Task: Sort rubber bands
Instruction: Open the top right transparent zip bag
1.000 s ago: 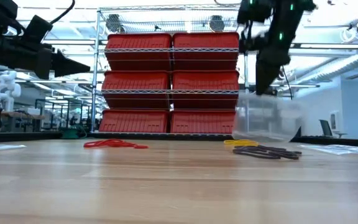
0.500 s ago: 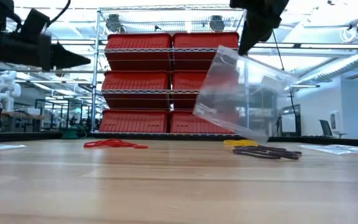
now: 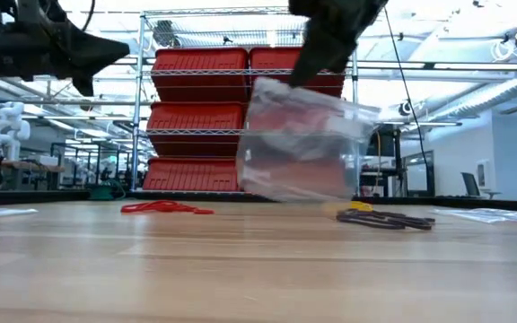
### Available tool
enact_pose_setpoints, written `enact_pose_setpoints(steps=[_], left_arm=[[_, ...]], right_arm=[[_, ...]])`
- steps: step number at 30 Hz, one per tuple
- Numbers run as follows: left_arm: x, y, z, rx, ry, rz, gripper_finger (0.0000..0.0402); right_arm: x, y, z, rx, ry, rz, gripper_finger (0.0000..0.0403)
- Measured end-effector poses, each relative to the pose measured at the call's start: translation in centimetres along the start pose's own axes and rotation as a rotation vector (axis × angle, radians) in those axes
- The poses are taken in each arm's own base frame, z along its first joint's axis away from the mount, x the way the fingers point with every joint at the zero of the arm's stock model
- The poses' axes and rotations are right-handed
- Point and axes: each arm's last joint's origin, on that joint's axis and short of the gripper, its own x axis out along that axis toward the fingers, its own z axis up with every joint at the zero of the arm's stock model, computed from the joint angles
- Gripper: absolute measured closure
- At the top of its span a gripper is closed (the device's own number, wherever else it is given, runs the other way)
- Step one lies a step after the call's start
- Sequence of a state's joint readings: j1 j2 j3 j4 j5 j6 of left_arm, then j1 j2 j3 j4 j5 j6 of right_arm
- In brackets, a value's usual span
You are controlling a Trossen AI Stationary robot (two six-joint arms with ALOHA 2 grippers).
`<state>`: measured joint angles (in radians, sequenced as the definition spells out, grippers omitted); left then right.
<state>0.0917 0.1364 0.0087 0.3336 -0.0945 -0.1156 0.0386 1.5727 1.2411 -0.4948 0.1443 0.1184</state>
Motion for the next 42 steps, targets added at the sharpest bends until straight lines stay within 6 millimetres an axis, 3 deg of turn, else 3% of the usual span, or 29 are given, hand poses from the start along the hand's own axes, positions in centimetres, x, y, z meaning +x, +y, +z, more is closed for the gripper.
enact_pose_setpoints(steps=[7, 13, 20, 33, 42], left_arm=[[0.9, -0.3, -1.0, -0.060, 0.106, -0.076, 0.0277], [2.0, -0.6, -2.0, -0.111, 0.171, -0.090, 0.0217], [3.7, -1.2, -2.6, -0.028, 0.238, -0.110, 0.0213], [9.3, -1.4, -2.2, 0.104, 0.353, -0.033, 0.0213], [10.5, -1.2, -3.7, 0.106, 0.443, -0.023, 0.0213]], right_arm=[[4.1, -0.1, 1.1, -0.024, -0.114, 0.118, 0.0402], [5.6, -1.1, 1.8, -0.020, -0.205, 0.112, 0.0402], [5.3, -2.3, 2.8, -0.020, -0.297, 0.089, 0.0402], [5.3, -2.3, 3.0, -0.024, -0.318, 0.088, 0.0402], [5.3, -2.3, 2.7, -0.045, -0.290, 0.085, 0.0403]])
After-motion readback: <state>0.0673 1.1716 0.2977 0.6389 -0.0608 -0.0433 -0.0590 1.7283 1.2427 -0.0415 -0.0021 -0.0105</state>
